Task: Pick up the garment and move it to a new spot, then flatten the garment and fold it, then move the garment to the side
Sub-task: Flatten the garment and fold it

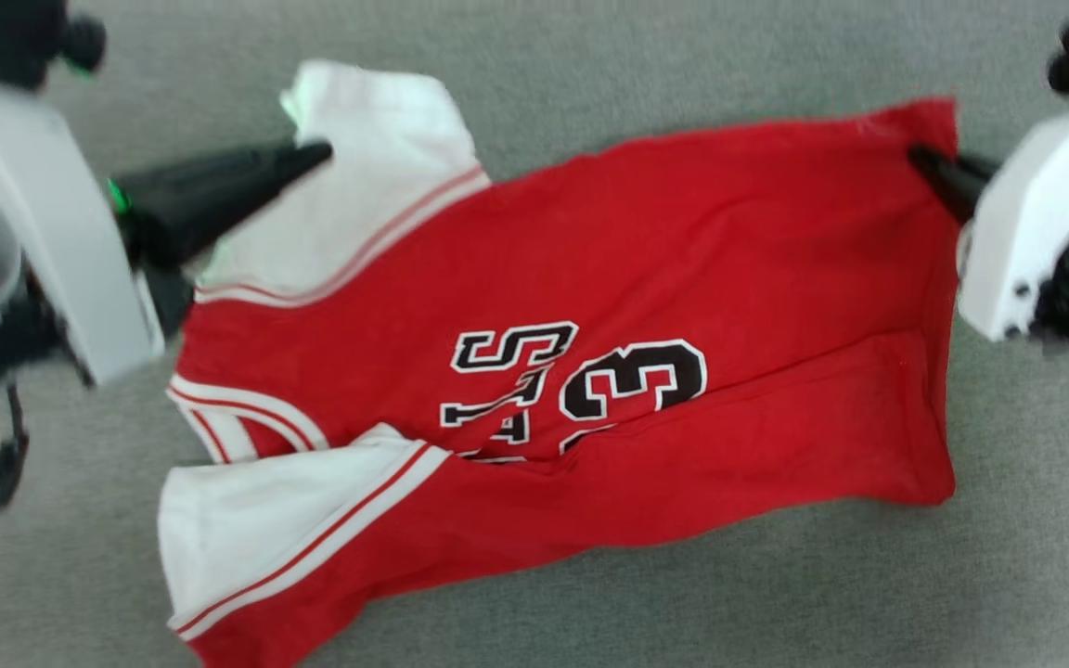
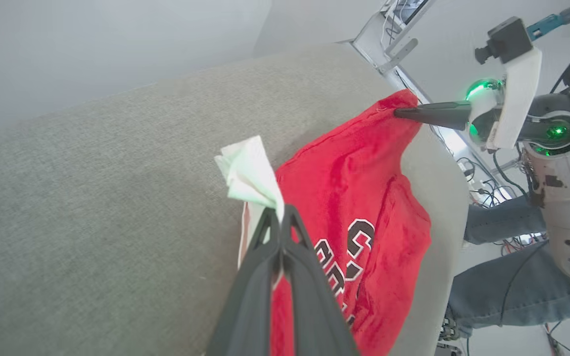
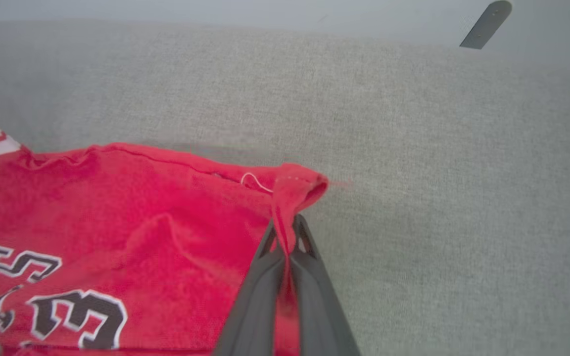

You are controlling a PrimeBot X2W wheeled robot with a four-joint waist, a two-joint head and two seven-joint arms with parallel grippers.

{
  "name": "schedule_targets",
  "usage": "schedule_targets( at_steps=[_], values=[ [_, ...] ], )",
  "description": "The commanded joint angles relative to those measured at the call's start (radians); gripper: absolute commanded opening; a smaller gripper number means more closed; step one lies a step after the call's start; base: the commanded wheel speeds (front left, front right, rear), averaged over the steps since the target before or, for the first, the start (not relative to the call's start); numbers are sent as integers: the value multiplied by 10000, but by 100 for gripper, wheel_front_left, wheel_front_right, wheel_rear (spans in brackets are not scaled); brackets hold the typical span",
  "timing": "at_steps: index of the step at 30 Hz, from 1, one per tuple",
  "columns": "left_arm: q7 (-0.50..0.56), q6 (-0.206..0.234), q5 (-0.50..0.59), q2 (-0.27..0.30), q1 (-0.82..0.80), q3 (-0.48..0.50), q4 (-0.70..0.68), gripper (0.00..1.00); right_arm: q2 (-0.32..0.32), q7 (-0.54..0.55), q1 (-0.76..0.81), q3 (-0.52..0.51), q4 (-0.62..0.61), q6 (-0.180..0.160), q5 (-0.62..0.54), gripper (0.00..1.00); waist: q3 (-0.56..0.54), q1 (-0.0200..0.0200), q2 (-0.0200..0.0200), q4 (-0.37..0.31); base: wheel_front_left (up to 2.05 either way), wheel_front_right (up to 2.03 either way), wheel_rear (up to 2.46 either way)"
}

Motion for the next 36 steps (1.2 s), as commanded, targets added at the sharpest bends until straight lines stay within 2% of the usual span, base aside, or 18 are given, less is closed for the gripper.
schedule_targets(
  at_steps=[1,9,14,18,22,25,31,34,35,36],
  values=[
    [-159,14,54,177,275,49,-252,0,-209,42,377,-20,-199,-11,206,0,-689,0,-1,456,0,0,0],
    [-2003,14,905,1382,2089,-423,-2230,0,-1412,-259,2540,-379,-1353,-11,1537,0,-1036,0,-1,737,0,0,0],
    [-3628,14,1541,1988,3386,-955,-2612,0,-1767,-734,3805,-436,-1669,-11,1984,0,-1081,0,-1,810,0,0,0],
    [-4752,14,1826,2210,4617,-1208,-2641,0,-1924,-1243,4557,-486,-1712,-11,2026,0,-1020,0,-1,858,0,0,0],
    [-5255,14,1803,2049,5712,-1276,-2385,0,-1818,-1929,5001,-655,-1562,-11,1862,0,-880,0,-1,912,0,0,0],
    [-5378,14,2048,1669,6215,-1308,-2007,0,-1722,-2461,5243,-767,-1309,-11,1656,0,-796,0,-1,1014,0,0,0],
    [-5460,14,2496,1025,6501,-1313,-1128,0,-1332,-3144,5228,-732,-715,-11,1263,0,-666,0,-1,1109,0,0,0],
    [-5477,14,2380,715,6426,-1212,-845,0,-1232,-3318,5158,-598,-549,-11,1243,0,-677,0,-1,1127,0,0,0],
    [-5479,14,2317,632,6424,-1081,-807,4,-1191,-3415,5126,-614,-538,-11,1230,7,-696,0,-1,1131,0,0,0],
    [-5470,14,2298,575,6471,-974,-790,23,-1126,-3475,5111,-694,-513,-11,1222,36,-727,0,-1,1131,0,0,0]
  ],
)
